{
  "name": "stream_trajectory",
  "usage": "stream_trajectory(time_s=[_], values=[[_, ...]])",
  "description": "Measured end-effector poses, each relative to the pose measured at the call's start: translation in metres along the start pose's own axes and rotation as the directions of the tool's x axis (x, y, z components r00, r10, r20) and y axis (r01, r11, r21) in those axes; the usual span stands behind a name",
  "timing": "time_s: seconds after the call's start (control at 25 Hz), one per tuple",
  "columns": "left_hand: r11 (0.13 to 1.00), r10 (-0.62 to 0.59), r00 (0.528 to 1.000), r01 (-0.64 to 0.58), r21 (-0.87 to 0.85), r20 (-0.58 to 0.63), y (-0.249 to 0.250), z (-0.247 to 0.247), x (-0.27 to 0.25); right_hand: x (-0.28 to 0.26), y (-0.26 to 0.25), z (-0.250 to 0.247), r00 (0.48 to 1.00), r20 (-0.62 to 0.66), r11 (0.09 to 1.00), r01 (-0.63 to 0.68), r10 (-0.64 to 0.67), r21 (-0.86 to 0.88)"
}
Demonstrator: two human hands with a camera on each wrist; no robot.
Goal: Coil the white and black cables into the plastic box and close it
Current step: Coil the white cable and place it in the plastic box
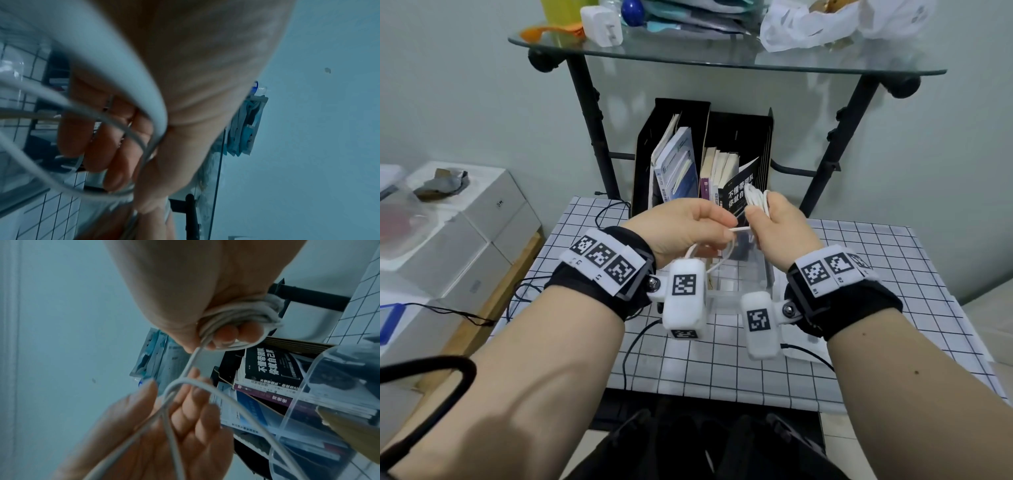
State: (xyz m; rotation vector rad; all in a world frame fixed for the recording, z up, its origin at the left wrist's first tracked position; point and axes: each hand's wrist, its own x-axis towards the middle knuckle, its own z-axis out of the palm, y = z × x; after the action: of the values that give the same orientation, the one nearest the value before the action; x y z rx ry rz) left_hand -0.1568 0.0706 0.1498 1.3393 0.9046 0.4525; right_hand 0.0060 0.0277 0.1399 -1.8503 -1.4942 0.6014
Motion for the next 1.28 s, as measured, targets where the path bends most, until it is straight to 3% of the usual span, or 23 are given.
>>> stream_trajectory(time_s=[0.12,0.44,0.6,0.8,0.96,1.12,1.28], values=[[0.998,-0.036,0.999,0.034,0.049,0.03,-0.003,-0.009,-0.003,0.002,0.005,-0.004,0.996,-0.066,0.998,-0.061,0.06,-0.026],[0.989,-0.083,0.996,0.085,-0.119,0.022,0.0,-0.015,-0.007,0.009,0.022,-0.017,0.957,-0.204,0.975,-0.218,0.206,-0.039],[0.973,-0.19,0.976,0.202,-0.11,0.105,0.001,-0.001,-0.011,0.007,0.024,-0.013,0.96,-0.193,0.977,-0.211,0.204,-0.016],[0.966,-0.223,0.973,0.214,0.147,0.051,-0.009,0.007,-0.009,0.004,0.02,-0.012,0.954,-0.242,0.984,-0.174,0.178,0.038],[0.95,-0.303,0.941,0.31,-0.029,0.148,-0.015,0.012,-0.012,0.002,0.017,-0.014,0.949,-0.271,0.986,-0.147,0.162,0.072],[0.971,-0.221,0.968,0.229,-0.062,0.118,-0.013,0.004,-0.014,0.001,0.018,-0.013,0.946,-0.28,0.985,-0.142,0.164,0.099],[0.997,-0.046,0.997,0.05,0.066,-0.06,-0.006,-0.009,-0.018,-0.001,0.018,-0.012,0.949,-0.261,0.984,-0.158,0.174,0.08]])
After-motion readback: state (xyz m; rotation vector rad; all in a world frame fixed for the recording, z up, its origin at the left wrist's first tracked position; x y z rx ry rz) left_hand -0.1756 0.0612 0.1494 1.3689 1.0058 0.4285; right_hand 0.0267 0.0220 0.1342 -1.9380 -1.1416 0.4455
